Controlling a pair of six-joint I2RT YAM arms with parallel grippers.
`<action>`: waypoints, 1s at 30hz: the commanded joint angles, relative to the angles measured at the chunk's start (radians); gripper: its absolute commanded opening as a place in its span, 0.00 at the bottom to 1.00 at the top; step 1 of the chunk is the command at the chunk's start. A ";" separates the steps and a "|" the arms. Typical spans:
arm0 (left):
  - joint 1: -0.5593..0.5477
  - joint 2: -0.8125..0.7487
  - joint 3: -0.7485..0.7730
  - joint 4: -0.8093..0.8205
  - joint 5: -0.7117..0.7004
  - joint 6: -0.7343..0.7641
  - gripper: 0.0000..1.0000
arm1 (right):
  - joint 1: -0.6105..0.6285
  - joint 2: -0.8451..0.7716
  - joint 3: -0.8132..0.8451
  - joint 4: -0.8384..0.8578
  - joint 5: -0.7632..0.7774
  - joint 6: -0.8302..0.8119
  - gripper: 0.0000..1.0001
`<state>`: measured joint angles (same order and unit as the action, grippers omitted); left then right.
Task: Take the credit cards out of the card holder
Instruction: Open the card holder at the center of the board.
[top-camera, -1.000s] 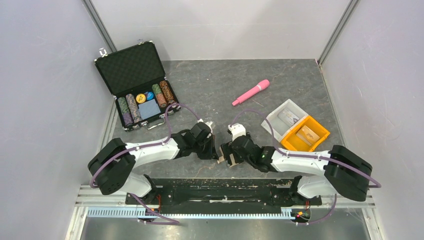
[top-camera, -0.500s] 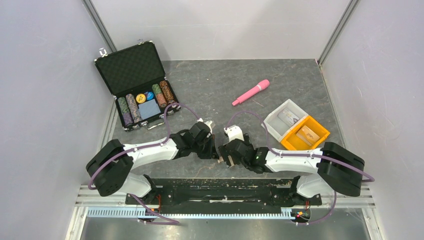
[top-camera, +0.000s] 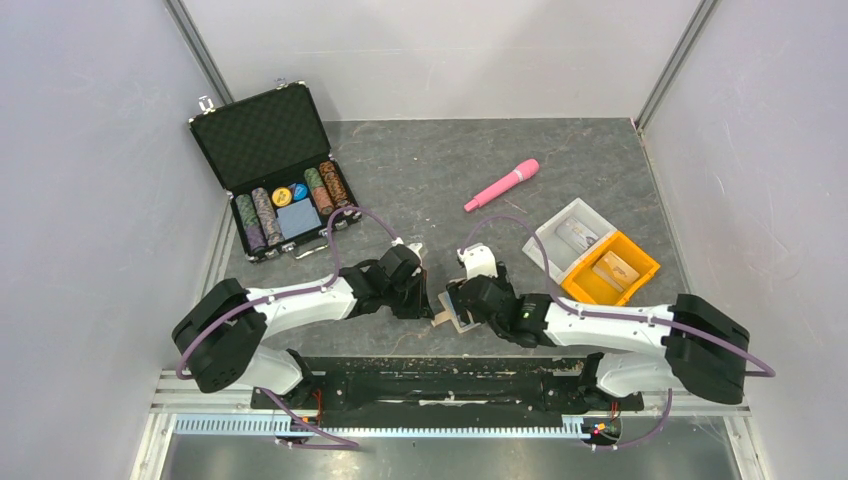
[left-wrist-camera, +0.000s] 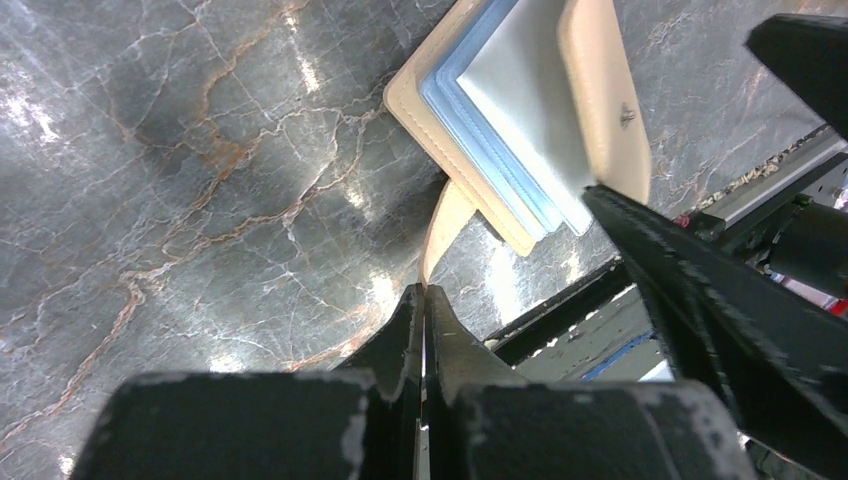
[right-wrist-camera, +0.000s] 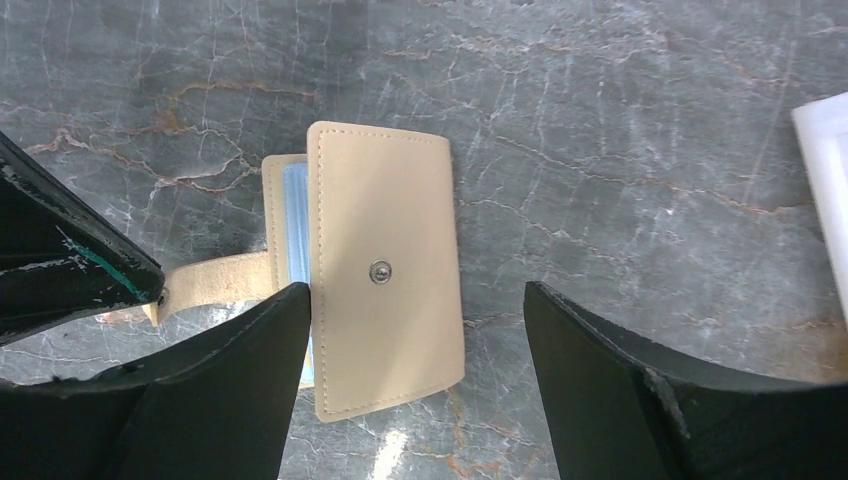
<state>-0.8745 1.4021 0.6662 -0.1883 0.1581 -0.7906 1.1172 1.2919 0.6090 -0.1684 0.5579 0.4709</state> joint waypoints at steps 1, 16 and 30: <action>0.005 -0.001 0.019 -0.038 -0.034 0.024 0.02 | -0.003 -0.073 0.024 -0.048 0.090 0.006 0.79; 0.058 -0.019 0.051 -0.092 -0.051 0.064 0.02 | -0.218 -0.246 -0.188 -0.019 -0.007 -0.021 0.65; 0.060 -0.050 0.041 -0.019 0.036 0.055 0.02 | -0.253 -0.344 0.000 -0.164 -0.174 -0.055 0.47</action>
<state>-0.8192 1.3945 0.6834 -0.2539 0.1665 -0.7597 0.8665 1.0073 0.5117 -0.3084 0.4515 0.4309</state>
